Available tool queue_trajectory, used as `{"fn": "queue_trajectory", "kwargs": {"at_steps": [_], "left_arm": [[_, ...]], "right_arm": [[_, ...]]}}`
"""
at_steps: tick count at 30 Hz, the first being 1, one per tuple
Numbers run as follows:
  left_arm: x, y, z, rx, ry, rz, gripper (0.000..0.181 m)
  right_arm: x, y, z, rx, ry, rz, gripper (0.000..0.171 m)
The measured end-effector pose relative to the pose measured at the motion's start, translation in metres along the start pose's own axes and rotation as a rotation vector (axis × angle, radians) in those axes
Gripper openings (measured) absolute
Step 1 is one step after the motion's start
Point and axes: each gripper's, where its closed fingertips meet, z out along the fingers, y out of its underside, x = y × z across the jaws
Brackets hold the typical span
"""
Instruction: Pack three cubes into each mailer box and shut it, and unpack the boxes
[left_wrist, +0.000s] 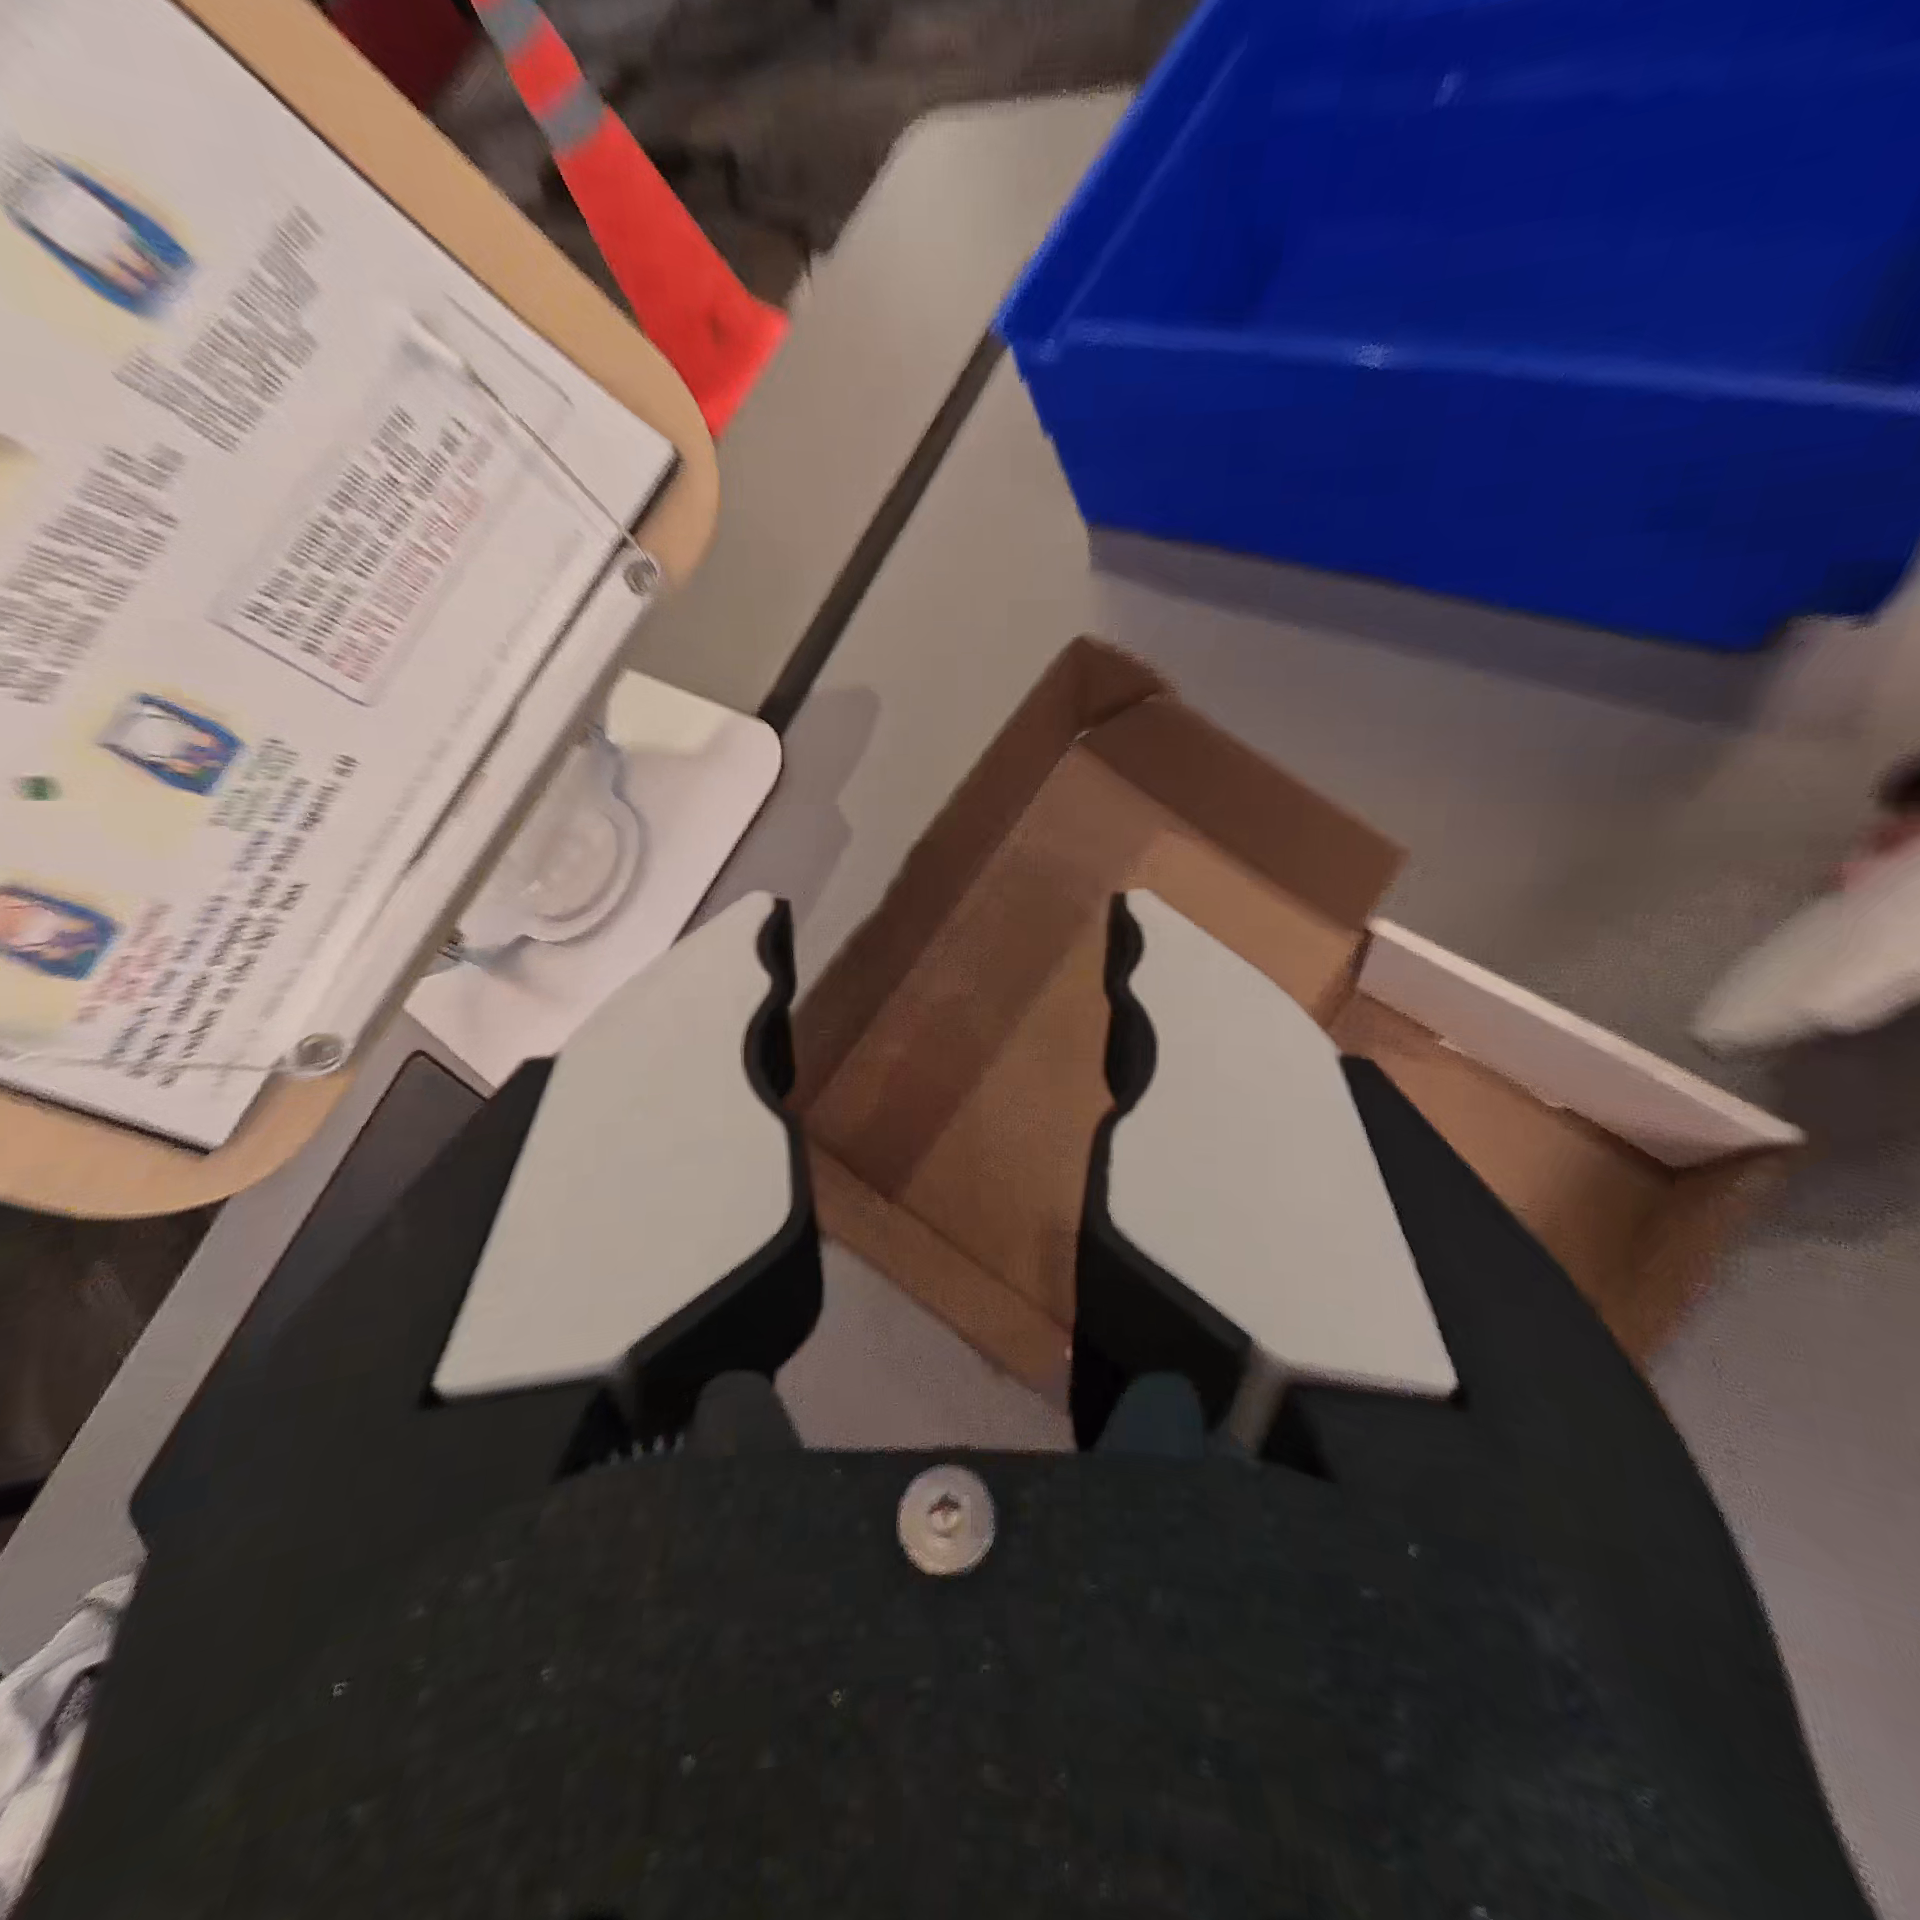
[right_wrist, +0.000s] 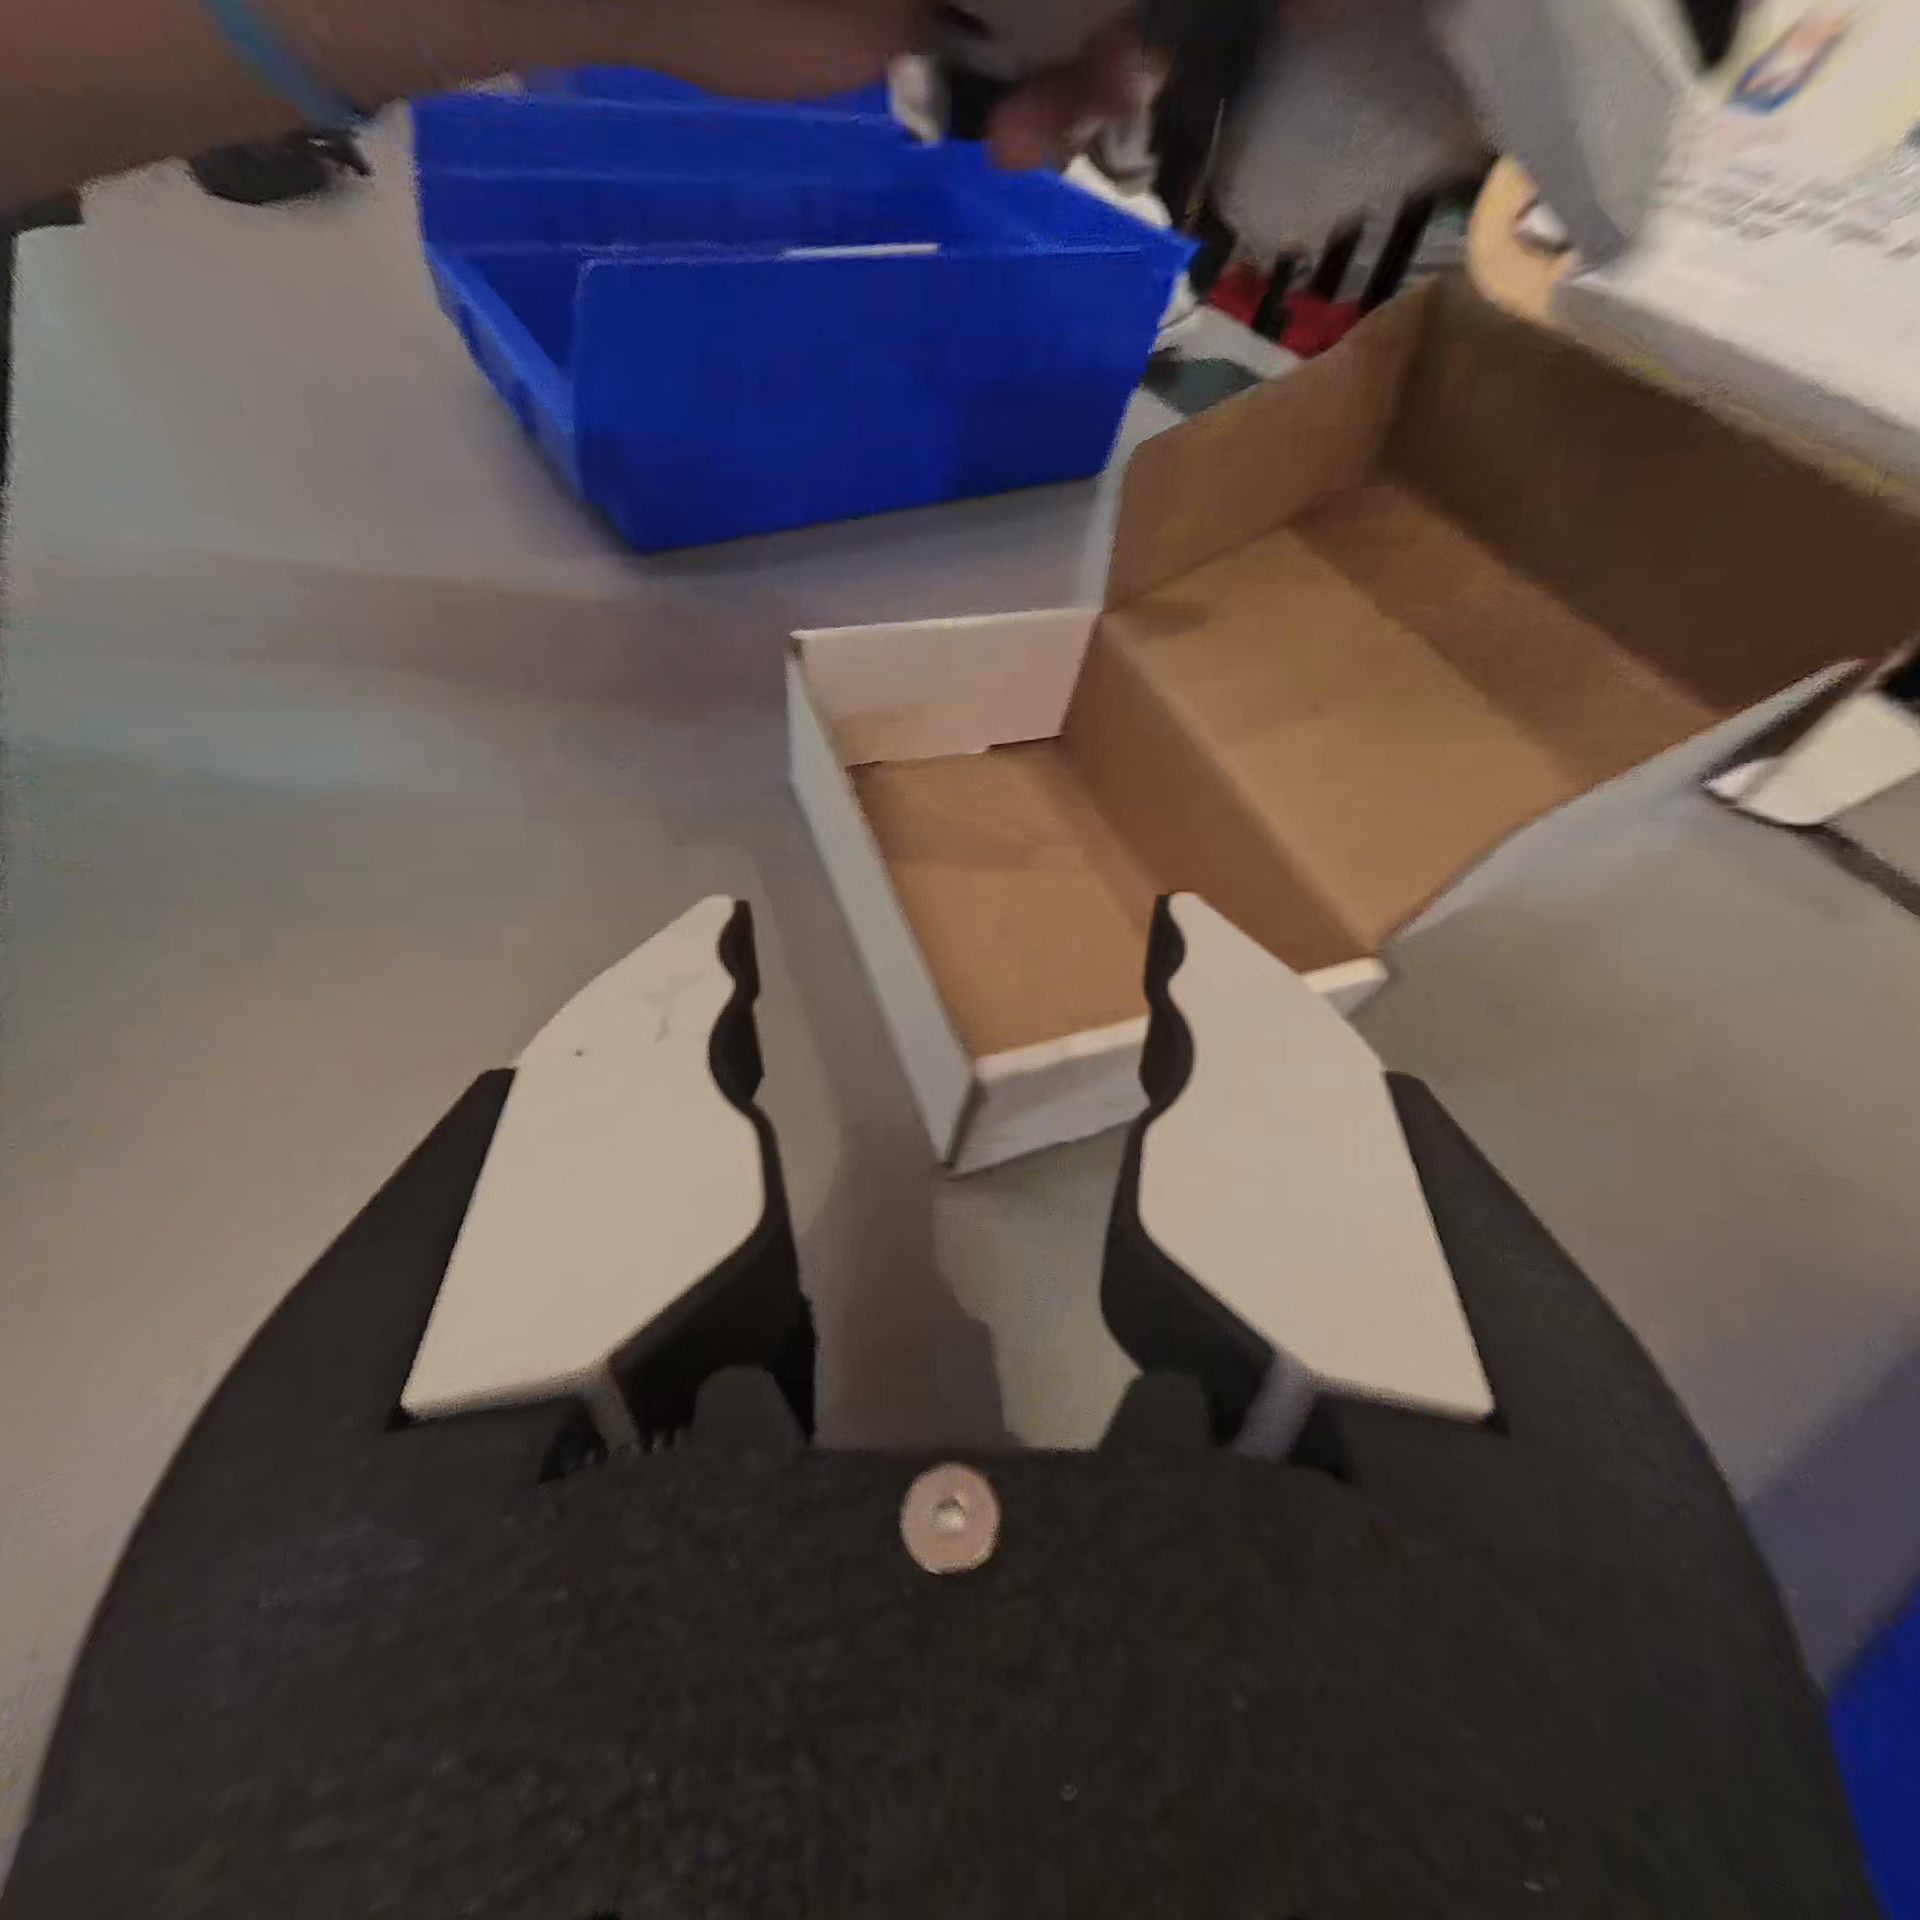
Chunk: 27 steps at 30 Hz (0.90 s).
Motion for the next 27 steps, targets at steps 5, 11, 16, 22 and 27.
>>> {"fn": "queue_trajectory", "kwargs": {"at_steps": [5,11,16,22,27], "left_arm": [[0.060,0.015,-0.098,0.173,0.012,-0.057,0.063],[0.157,0.094,-0.161,0.246,0.053,-0.192,0.051],[0.185,0.142,-0.186,0.190,0.034,-0.307,0.049],[0.180,0.181,-0.191,0.135,0.000,-0.397,0.042],[0.132,0.199,-0.202,0.084,-0.142,-0.400,0.056]], "right_arm": [[0.040,0.016,0.007,-0.028,-0.029,0.147,0.101],[0.048,0.031,0.034,-0.130,-0.068,0.114,0.129],[0.042,0.036,0.043,-0.184,-0.074,0.082,0.114],[0.042,0.037,0.043,-0.177,-0.064,0.098,0.113],[0.043,0.037,0.043,-0.181,-0.059,0.105,0.112]]}}
